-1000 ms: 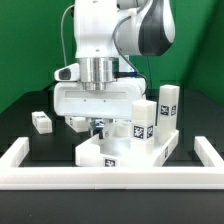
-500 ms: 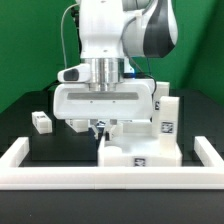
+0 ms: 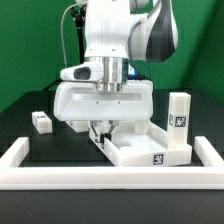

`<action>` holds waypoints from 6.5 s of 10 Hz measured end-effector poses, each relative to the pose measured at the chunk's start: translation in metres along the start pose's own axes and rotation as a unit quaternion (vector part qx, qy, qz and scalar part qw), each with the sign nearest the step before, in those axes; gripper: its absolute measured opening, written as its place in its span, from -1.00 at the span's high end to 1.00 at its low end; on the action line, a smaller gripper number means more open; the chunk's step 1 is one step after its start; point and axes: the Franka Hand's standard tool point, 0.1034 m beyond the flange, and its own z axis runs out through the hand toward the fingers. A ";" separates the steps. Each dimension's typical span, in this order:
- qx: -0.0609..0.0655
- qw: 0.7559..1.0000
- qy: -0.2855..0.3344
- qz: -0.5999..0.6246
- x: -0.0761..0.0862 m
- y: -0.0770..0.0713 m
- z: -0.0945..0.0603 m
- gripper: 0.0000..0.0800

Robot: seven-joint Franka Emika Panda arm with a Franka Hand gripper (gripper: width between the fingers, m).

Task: Assemble desk

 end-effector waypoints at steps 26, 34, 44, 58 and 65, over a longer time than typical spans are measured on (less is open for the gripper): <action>-0.068 0.855 0.066 -0.510 0.137 -0.025 0.008 0.82; -0.062 0.862 0.059 -0.499 0.143 -0.024 0.014 0.61; -0.063 0.863 0.059 -0.498 0.142 -0.022 0.014 -0.62; -0.059 0.967 0.049 -0.242 0.085 0.100 -0.137 -0.62; -0.023 0.998 0.055 -0.019 0.026 0.101 -0.113 -0.62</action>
Offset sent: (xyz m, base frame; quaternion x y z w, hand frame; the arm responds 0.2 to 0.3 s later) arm 0.0447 0.0136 -0.0005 0.0087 0.0265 -0.3040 0.9523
